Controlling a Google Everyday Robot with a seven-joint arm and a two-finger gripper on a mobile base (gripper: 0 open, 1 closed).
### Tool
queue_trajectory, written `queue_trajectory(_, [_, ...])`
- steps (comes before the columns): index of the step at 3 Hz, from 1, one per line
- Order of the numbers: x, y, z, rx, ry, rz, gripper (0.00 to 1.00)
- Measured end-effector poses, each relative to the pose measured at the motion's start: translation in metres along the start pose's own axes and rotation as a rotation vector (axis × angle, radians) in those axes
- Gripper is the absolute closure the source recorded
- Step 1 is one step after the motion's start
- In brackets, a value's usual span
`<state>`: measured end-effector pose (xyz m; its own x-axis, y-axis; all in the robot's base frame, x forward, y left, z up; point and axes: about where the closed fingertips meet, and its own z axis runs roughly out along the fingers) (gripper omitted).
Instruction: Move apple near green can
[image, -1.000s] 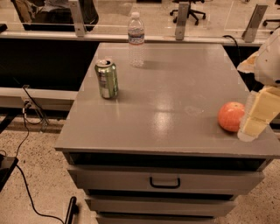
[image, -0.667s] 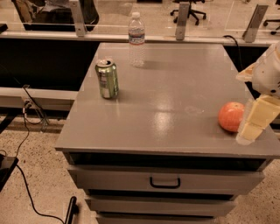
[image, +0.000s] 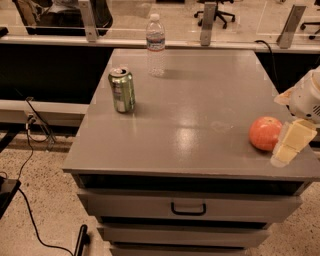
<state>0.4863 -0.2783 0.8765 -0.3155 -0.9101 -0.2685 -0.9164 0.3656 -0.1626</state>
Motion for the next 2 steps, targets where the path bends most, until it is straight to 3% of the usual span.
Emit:
queue_trajectory(1, [0.0071,-0.0078,0.0151,-0.01,-0.017,0.027,0.17])
queue_trajectory(2, [0.0048,-0.0111,0.0194,-0.015,-0.047,0.049,0.41])
